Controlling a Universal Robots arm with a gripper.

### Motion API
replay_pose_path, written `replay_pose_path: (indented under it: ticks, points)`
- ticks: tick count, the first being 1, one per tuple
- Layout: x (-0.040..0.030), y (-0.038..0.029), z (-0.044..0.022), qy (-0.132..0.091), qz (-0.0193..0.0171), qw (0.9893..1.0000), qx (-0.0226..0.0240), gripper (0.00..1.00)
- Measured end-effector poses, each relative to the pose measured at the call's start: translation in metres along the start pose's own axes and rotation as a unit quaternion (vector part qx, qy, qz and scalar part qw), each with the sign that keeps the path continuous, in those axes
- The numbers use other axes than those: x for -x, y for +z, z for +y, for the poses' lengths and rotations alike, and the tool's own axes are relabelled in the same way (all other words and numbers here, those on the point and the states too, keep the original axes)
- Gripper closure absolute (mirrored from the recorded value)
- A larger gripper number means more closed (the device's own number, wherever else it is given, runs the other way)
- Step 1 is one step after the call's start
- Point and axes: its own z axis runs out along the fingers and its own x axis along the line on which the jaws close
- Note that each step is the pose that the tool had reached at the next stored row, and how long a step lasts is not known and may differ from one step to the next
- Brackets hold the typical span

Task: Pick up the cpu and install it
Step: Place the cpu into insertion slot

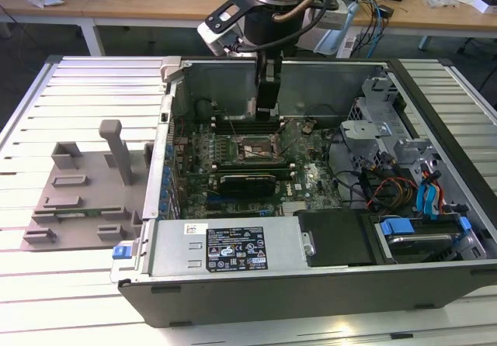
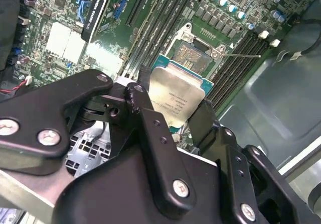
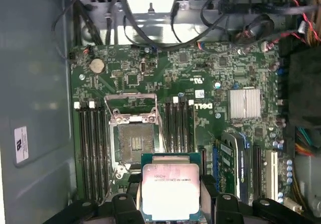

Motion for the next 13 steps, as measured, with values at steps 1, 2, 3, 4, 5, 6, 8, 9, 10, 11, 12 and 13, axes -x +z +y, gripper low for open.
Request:
replay_pose_path:
  ticks: [1,2,3,4,5,6,8,9,10,11,12,13]
  points:
    - [0.0,0.0001,0.0,-0.011,-0.0003,0.9999,0.0003,0.45]
    - [0.0,0.0002,0.0,-0.011,-0.0003,0.9999,0.0003,0.45]
    - [-0.0001,0.0006,0.0,-0.011,-0.0002,0.9999,0.0003,0.45]
    - [0.0,0.0009,0.0,-0.011,-0.0003,0.9999,0.0003,0.45]
    - [0.0,0.001,0.0,-0.011,-0.0003,0.9999,0.0003,0.45]
    - [0.0,0.0013,0.0,-0.011,-0.0003,0.9999,0.0003,0.45]
    - [-0.0001,0.0022,0.0,-0.011,-0.0002,0.9999,0.0003,0.45]
    - [-0.0001,0.0026,0.0,-0.011,-0.0003,0.9999,0.0003,0.45]
    - [-0.0001,0.0029,0.0001,-0.011,-0.0003,0.9999,0.0003,0.45]
    - [-0.0001,0.0032,0.0001,-0.011,-0.0003,0.9999,0.0003,0.45]
    - [-0.0001,0.0035,0.0,-0.011,-0.0003,0.9999,0.0003,0.45]
    - [-0.0001,0.0037,0.0,-0.011,-0.0003,0.9999,0.0003,0.45]
